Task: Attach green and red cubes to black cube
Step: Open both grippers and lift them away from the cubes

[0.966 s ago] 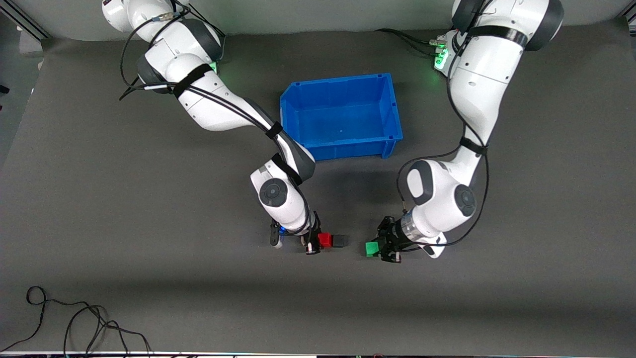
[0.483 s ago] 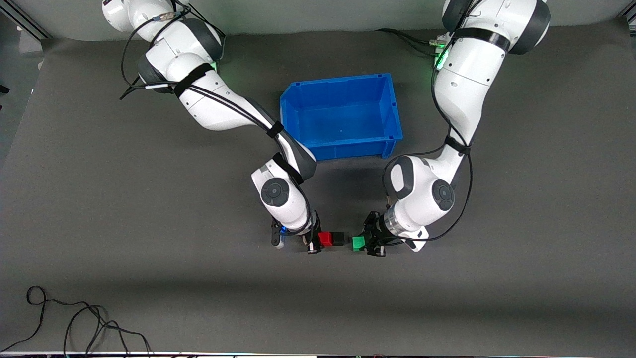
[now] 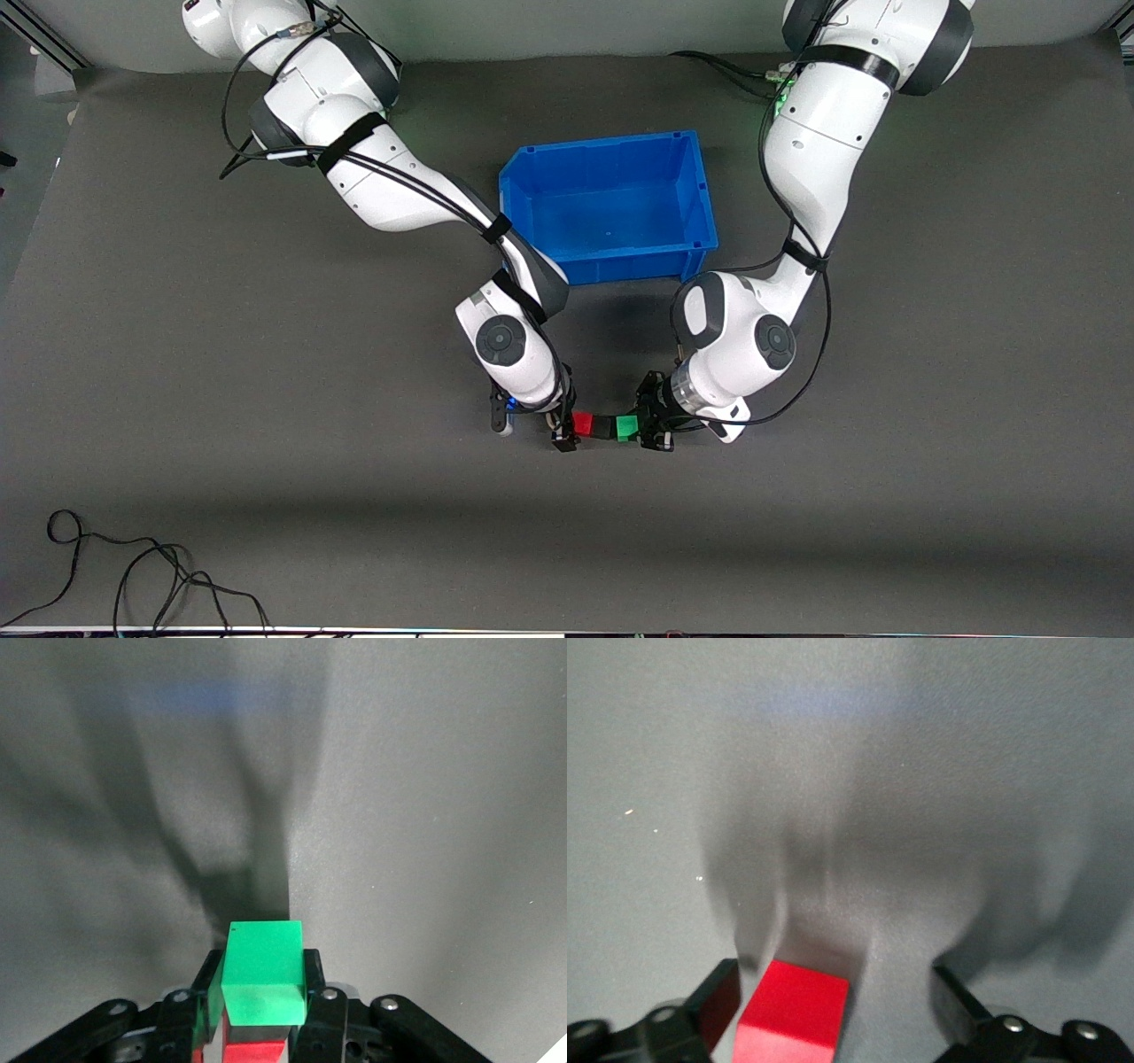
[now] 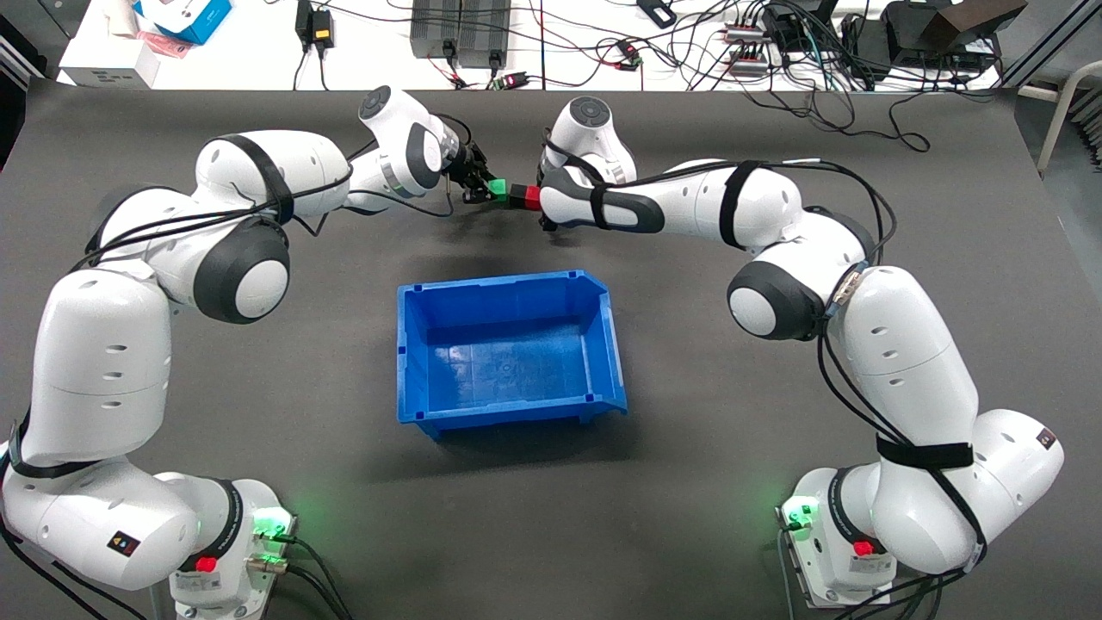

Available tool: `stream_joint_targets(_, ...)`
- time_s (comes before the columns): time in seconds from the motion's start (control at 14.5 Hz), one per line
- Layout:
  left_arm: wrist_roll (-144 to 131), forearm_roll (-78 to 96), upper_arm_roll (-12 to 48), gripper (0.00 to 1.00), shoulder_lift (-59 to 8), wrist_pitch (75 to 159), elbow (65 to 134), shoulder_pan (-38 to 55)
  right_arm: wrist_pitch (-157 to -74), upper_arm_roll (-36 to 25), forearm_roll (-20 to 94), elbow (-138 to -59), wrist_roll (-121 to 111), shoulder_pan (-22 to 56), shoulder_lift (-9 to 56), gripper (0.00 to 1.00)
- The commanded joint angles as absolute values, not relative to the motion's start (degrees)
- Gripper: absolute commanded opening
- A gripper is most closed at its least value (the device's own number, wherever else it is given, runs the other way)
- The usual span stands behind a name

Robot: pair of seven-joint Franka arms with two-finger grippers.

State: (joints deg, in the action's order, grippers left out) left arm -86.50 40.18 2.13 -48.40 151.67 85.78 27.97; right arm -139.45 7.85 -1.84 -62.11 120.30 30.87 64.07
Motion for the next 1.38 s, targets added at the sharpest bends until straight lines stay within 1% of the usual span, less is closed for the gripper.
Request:
stream_joint_targets(0.0,-88.2,40.2,1.1,0.34,-49.2,151.8,84.6,29.4,-138.7,7.4,-1.8,-75.2,116.5,29.2,51.5,1.0)
stream_joint_targets(0.14,-88.1,40.1,1.1,0.5,-49.3,151.8,84.6,29.4,-138.6,7.6,-2.1,-79.0,116.4,27.7,47.0,1.0)
stream_joint_targets(0.21,-88.0,39.9,1.1,0.76,-49.3,151.8,84.6,29.4,-138.7,7.6,-2.5,-81.2,116.1,26.9,44.5,1.0)
stream_joint_targets(0.34,-88.0,39.3,1.1,0.86,-49.3,151.8,84.6,29.3,-138.7,7.6,-2.5,-87.2,111.6,24.6,38.0,1.0)
stream_joint_targets(0.41,-87.6,39.0,1.1,1.0,-49.2,151.6,84.6,29.2,-138.7,7.7,-2.5,-91.4,108.8,23.0,34.2,1.0)
stream_joint_targets(0.62,-87.5,35.4,-0.3,1.0,-47.2,148.5,85.2,27.0,-137.9,7.7,-2.4,-101.2,106.4,19.4,22.8,1.0)
stream_joint_targets(0.69,-87.4,33.2,-0.8,1.0,-45.7,143.9,85.3,25.3,-136.6,7.7,-2.4,-103.3,106.3,18.9,19.5,1.0)
stream_joint_targets(0.76,-86.5,30.8,-1.1,1.0,-44.3,139.4,85.3,23.7,-133.6,7.7,-2.4,-104.6,105.3,18.7,17.3,1.0)
stream_joint_targets(0.83,-84.4,29.0,-1.3,1.0,-42.2,135.1,85.6,21.5,-129.2,7.7,-2.4,-105.0,101.2,17.9,15.1,1.0)
stream_joint_targets(1.03,-69.9,28.0,-1.7,1.0,-35.7,121.2,88.2,13.9,-116.4,7.6,-1.7,-105.0,76.3,13.2,9.3,1.0)
stream_joint_targets(1.17,-60.5,23.0,-2.5,1.0,-31.0,113.0,90.0,9.4,-111.1,7.3,-1.8,-104.9,64.7,10.9,6.2,1.0)
stream_joint_targets(1.31,-54.1,16.6,-2.5,1.0,-27.4,106.4,90.1,5.6,-107.6,6.0,-1.8,-103.5,54.9,10.7,4.6,1.0)
